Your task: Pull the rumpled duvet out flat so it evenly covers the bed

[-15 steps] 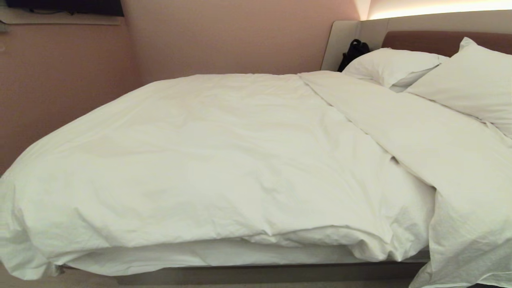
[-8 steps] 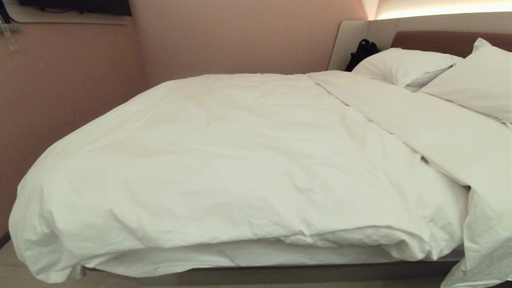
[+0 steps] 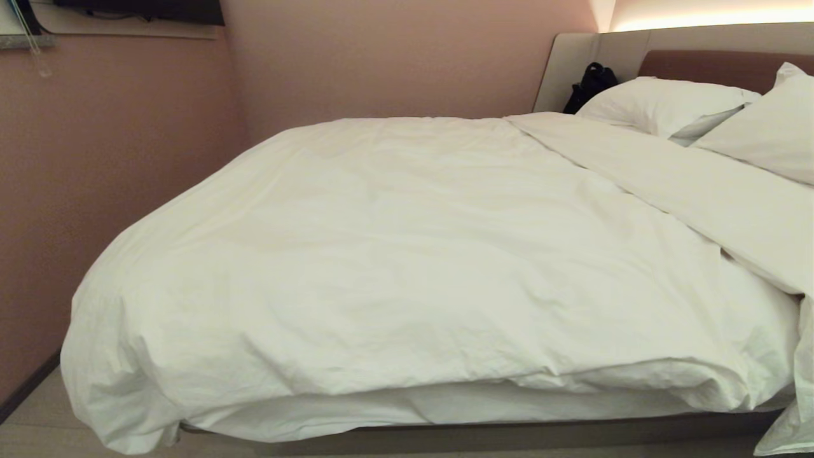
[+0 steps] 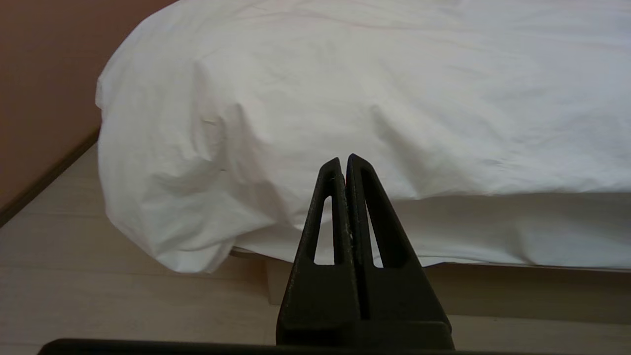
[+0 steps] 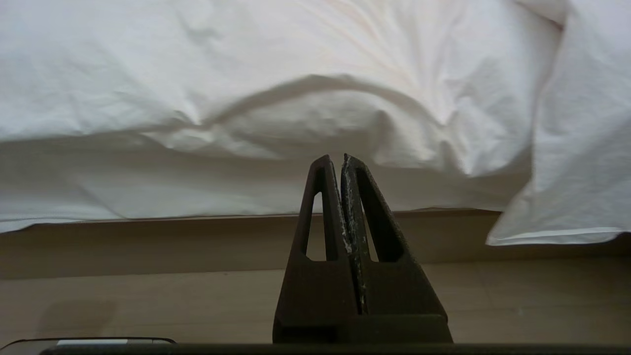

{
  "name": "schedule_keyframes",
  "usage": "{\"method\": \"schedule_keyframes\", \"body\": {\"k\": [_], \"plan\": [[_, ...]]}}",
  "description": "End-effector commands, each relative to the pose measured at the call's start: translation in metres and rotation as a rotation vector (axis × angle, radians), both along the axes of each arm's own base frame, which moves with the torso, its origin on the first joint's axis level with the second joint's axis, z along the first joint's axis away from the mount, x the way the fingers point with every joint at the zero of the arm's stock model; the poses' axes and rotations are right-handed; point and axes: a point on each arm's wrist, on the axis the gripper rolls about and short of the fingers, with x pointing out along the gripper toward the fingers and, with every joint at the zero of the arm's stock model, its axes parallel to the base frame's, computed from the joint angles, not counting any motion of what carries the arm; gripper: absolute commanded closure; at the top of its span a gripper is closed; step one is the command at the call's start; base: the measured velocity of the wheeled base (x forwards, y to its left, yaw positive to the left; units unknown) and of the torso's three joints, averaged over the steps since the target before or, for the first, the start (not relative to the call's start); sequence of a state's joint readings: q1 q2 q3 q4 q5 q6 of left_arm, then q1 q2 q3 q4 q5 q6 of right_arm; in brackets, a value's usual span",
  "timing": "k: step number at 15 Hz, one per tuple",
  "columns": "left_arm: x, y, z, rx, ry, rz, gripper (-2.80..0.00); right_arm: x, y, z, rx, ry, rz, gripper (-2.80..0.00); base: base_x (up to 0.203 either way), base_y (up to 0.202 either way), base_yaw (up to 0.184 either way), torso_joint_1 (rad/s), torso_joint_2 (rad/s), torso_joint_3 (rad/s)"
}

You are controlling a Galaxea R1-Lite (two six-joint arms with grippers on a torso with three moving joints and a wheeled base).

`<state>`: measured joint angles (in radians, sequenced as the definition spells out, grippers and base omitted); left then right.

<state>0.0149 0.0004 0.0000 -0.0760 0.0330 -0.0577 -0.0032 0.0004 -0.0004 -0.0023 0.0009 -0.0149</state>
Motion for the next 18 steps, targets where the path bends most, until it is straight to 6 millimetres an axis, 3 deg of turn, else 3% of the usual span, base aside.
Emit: {"method": "schedule_keyframes", "body": {"k": [1, 18], "plan": [[0.0001, 0.0000, 0.0001, -0.001, 0.000, 0.001, 0.00, -0.0001, 0.0000, 0.0004, 0.000, -0.002, 0.001, 0.00, 0.000, 0.195, -0.002, 0.002, 0.00, -0.011], [0.0001, 0.0000, 0.0001, 0.001, 0.000, 0.000, 0.00, 0.0000, 0.0000, -0.0001, 0.000, -0.001, 0.001, 0.00, 0.000, 0.195, -0.001, 0.002, 0.00, 0.001]]}}
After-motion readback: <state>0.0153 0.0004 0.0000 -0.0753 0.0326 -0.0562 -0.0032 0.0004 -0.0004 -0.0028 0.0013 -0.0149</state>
